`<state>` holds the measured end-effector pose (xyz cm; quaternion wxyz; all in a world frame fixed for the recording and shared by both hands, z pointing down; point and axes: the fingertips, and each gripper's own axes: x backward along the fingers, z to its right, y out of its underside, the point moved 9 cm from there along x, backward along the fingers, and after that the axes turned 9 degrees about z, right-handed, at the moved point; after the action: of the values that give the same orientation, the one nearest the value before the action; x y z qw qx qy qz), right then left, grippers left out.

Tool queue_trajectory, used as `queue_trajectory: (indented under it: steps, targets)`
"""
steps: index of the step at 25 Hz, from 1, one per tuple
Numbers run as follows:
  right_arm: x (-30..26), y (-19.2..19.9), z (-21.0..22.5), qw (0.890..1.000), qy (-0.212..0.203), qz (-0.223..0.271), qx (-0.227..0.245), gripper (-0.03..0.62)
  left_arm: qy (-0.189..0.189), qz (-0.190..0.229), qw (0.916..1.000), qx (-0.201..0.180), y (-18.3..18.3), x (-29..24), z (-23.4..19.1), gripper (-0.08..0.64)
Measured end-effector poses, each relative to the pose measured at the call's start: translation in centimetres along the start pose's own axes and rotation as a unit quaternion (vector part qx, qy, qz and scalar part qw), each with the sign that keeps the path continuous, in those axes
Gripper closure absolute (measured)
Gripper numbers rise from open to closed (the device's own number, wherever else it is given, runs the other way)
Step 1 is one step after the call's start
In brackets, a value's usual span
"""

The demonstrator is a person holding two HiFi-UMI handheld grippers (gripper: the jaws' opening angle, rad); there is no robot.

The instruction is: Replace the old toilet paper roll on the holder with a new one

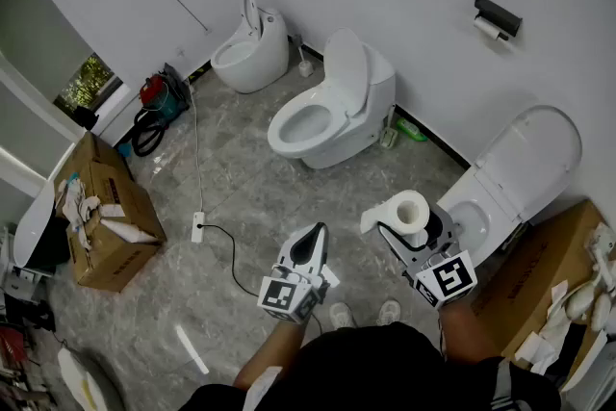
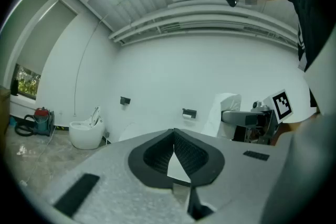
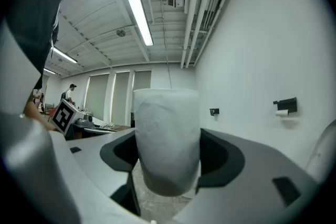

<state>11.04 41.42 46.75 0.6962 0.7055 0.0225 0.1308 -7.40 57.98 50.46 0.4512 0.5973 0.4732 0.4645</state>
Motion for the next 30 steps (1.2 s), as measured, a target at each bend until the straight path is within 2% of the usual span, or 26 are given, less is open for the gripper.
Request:
queue_trajectory:
  steps: [10,14,17,23,28,30]
  targets:
    - [0.4,-0.3,-2.4,1.0,0.018,-0.006,0.011,0.276,-0.002,-0.01,0.9999,-0.003,-0.4,2.4,-1.1,0.554]
    - [-0.5,0.0,-3.3,1.0,0.028,-0.011,0.001,0.276,0.01,-0.015,0.9998,-0.003,-0.9,2.8,-2.2,0.554]
    - [-1.1,-0.1,-4.2,0.999,0.028,0.009,-0.021,0.276,0.019,-0.019,0.9996,-0.007,-0.9,3.4,-3.2,0.554]
    - [-2.6,0.4,-5.8,0.998,0.058,0.015,-0.014,0.276,0.05,-0.02,0.9985,-0.013,-1.1,3.4,-5.7,0.554]
    - [-3.5,0.6,-6.0,0.997,0.078,0.007,-0.023,0.276,0.062,-0.018,0.9978,0.013,-1.5,2.4,-7.4,0.554]
    - [-4.0,0.7,-5.6,0.997,0.077,0.006,-0.02,0.276,0.064,-0.015,0.9977,0.011,-1.7,1.9,-8.0,0.554]
